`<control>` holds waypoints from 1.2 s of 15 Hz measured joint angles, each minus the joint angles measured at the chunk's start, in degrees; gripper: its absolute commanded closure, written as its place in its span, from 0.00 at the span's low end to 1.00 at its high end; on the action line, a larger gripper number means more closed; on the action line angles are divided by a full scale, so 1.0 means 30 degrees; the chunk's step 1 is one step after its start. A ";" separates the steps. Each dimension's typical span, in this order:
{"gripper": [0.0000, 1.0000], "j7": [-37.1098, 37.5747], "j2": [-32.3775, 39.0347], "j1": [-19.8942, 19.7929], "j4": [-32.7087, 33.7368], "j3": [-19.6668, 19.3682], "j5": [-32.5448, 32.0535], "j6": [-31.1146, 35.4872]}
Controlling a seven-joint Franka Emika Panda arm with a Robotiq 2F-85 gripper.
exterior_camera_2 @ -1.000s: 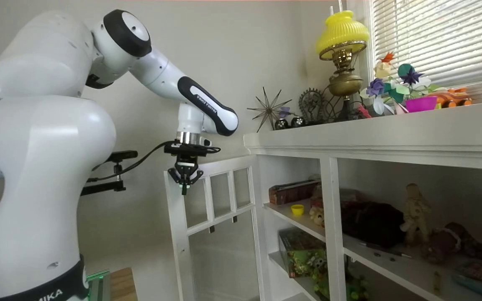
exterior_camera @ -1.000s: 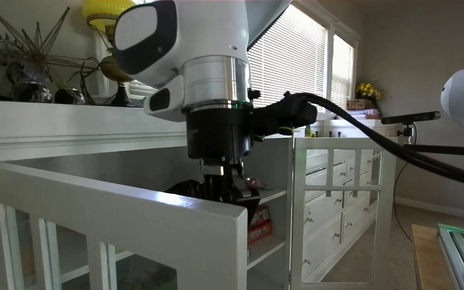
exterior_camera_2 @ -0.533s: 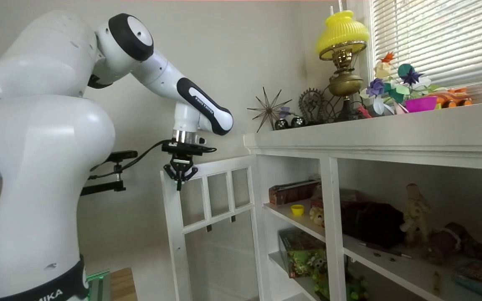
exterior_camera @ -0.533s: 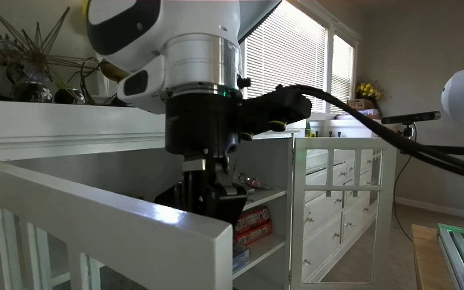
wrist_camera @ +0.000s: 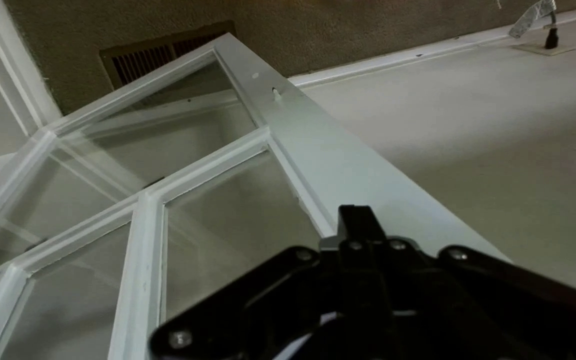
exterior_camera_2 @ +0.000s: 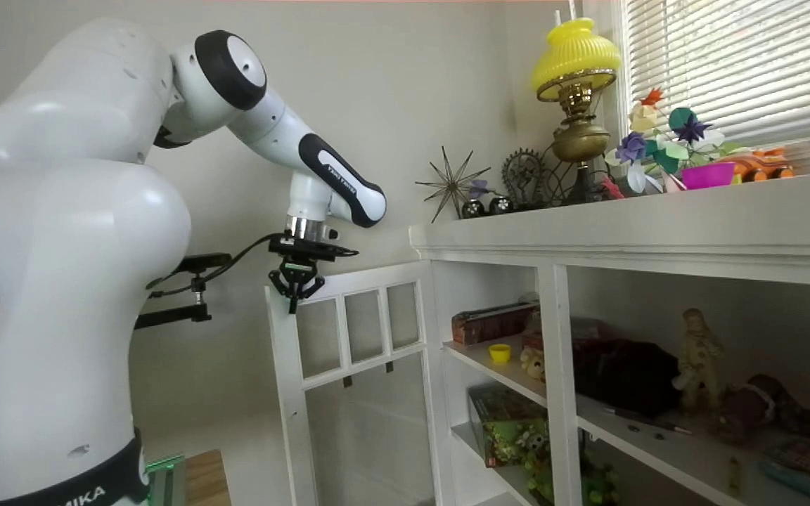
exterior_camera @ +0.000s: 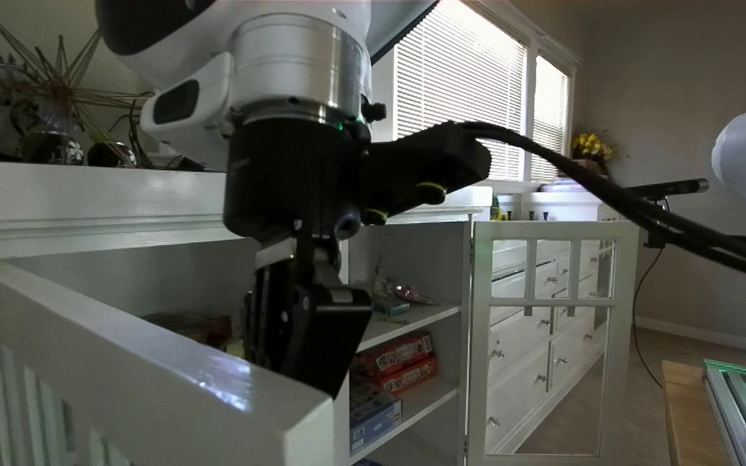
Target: Open the left cupboard door
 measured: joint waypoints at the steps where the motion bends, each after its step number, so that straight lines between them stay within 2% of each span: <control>1: 1.00 0.0002 0.0010 -0.0168 0.0166 0.0287 0.0000 0.0000; 10: 1.00 0.0066 0.0159 -0.1132 0.1349 0.1898 -0.0001 0.0000; 18: 1.00 0.0184 0.0544 -0.1322 0.2408 0.2527 -0.0001 0.0000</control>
